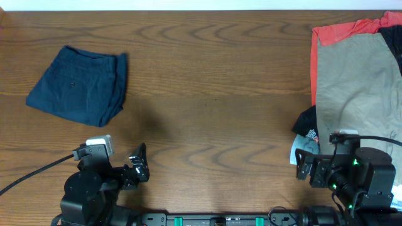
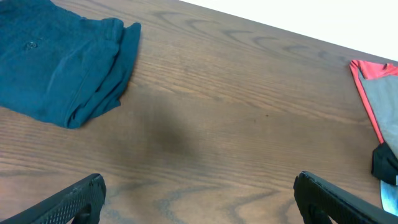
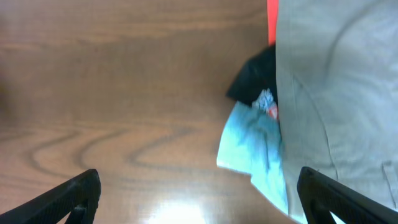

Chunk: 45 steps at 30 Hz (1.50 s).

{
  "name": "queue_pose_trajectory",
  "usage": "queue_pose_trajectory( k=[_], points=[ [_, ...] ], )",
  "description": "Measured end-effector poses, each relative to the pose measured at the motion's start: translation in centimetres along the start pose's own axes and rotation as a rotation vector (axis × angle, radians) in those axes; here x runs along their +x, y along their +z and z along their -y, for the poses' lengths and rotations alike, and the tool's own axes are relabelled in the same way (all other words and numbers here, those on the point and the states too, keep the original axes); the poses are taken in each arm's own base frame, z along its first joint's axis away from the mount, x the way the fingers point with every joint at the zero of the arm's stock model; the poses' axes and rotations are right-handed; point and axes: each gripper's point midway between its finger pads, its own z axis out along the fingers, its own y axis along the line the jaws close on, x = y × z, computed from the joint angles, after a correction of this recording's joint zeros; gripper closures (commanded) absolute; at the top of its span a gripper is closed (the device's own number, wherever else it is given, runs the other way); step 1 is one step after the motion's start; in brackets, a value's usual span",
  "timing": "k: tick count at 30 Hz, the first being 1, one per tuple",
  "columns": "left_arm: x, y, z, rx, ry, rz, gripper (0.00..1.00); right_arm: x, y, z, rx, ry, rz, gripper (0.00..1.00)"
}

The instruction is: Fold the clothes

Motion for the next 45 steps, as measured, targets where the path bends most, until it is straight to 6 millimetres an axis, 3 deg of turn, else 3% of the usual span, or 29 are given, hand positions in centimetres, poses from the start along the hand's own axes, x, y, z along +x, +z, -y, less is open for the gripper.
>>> queue_pose_trajectory(
  k=[15, 24, 31, 41, 43, 45],
  points=[
    [0.0, 0.0, 0.0, 0.000, 0.000, 0.000, 0.02, 0.3, -0.5, 0.0, -0.003, -0.003, 0.023, 0.01],
    [0.0, 0.0, 0.0, -0.001, 0.000, -0.001, 0.02, -2.0, -1.4, -0.3, -0.034, -0.042, 0.343, 0.01],
    [0.1, 0.1, 0.0, -0.001, 0.000, -0.003, 0.02, -2.7, 0.9, 0.0, -0.054, -0.074, 0.556, 0.01],
    [0.1, 0.1, 0.0, -0.002, -0.003, -0.003, 0.03, -6.3, 3.3, -0.2, -0.084, -0.123, 0.873, 0.01],
    [0.1, 0.1, -0.1, -0.002, -0.003, -0.003, 0.02, -6.3, 4.0, -0.1, -0.084, -0.134, 0.905, 0.01],
    [0.1, 0.1, -0.1, -0.002, -0.003, -0.004, 0.02, -4.8, 6.2, 0.3, -0.074, -0.134, 0.840, 0.01]
  ],
)
